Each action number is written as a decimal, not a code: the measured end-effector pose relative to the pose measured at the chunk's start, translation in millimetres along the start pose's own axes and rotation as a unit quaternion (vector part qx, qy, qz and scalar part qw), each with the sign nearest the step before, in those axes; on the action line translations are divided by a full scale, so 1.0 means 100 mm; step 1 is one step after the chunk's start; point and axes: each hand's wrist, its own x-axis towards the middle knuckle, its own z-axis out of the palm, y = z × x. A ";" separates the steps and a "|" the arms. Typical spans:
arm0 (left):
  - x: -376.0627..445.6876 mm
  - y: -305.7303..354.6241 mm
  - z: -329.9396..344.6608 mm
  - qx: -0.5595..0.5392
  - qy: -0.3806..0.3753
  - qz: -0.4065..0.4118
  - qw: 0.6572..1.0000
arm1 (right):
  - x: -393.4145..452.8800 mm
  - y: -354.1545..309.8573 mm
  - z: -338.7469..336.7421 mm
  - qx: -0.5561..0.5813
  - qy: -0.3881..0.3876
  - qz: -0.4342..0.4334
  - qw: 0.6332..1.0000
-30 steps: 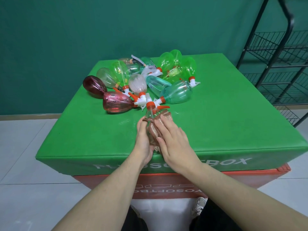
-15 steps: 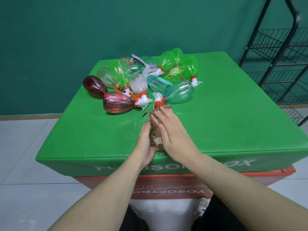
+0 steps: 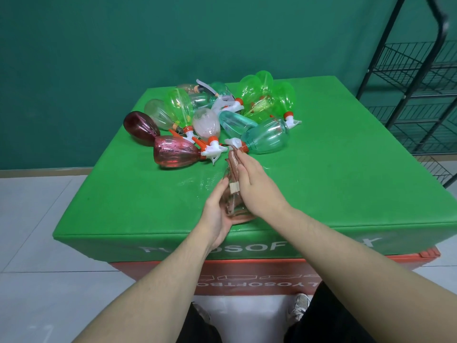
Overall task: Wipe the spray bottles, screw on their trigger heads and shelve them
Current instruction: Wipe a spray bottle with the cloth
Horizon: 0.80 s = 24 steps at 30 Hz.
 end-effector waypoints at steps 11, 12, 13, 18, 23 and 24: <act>0.00 -0.02 0.08 -0.040 0.042 0.063 0.996 | -0.53 0.25 0.05 -0.153 0.011 -0.089 0.984; -0.01 -0.02 0.08 -0.048 0.049 0.067 0.995 | -0.56 0.25 0.06 -0.158 0.006 -0.088 0.983; 0.00 -0.02 0.08 -0.059 0.058 0.072 0.994 | -0.58 0.26 0.06 -0.160 0.000 -0.088 0.983; -0.01 -0.01 0.07 -0.073 0.065 0.071 0.993 | -0.64 0.29 0.09 -0.134 0.000 -0.106 0.985; -0.03 0.01 0.07 -0.050 0.029 0.066 0.996 | -0.60 0.28 0.06 -0.099 0.008 -0.091 0.991; -0.03 0.02 0.07 -0.041 0.019 0.060 0.997 | -0.58 0.28 0.05 -0.091 0.011 -0.092 0.992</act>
